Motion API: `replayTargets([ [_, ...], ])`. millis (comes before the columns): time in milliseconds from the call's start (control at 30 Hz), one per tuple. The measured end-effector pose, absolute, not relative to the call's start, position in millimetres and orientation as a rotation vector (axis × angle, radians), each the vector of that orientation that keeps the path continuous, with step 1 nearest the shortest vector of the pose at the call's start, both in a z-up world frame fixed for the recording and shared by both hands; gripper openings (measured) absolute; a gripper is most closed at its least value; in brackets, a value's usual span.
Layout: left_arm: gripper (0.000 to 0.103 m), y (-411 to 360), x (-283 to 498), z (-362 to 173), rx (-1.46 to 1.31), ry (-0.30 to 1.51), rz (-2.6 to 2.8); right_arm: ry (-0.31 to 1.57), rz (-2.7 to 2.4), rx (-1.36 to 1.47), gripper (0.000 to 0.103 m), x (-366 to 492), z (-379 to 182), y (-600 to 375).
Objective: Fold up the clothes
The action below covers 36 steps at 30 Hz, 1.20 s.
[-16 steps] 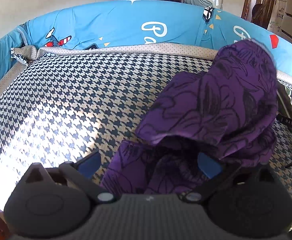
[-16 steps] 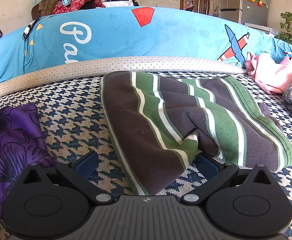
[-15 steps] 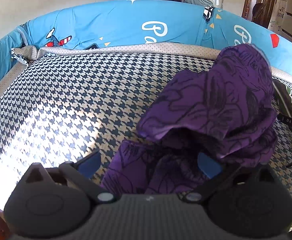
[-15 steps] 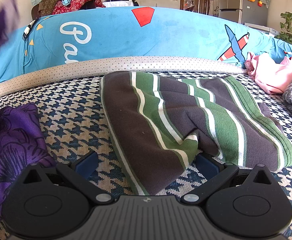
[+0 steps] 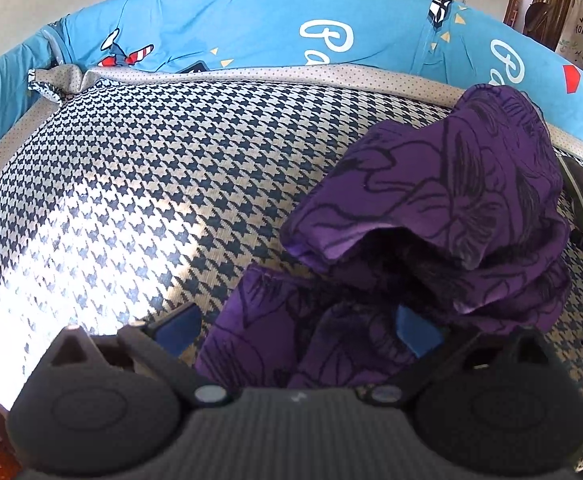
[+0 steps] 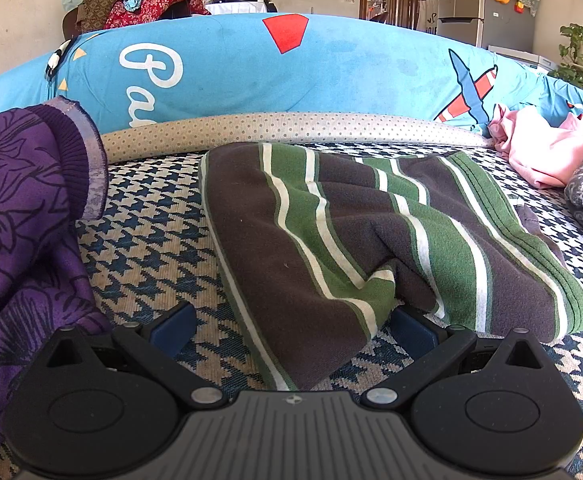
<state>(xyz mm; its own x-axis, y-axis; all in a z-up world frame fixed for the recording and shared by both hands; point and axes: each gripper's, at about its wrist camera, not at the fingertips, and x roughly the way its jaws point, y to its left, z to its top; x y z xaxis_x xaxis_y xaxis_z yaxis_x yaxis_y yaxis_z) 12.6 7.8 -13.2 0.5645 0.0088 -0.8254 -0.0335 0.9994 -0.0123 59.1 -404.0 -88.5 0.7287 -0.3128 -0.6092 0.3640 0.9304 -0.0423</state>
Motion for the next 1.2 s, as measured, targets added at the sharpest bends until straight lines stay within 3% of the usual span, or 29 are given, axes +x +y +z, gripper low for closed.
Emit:
replayTargets([
  [667,0.103,-36,12,-35,0.065,1.006,0.039,0.657,-0.374,0.08,0.103,59,-89,-402],
  [1200,0.103,-29,16,-34,-0.017,1.008,0.093,0.655,-0.372,0.082,0.103,59,-89,-405],
])
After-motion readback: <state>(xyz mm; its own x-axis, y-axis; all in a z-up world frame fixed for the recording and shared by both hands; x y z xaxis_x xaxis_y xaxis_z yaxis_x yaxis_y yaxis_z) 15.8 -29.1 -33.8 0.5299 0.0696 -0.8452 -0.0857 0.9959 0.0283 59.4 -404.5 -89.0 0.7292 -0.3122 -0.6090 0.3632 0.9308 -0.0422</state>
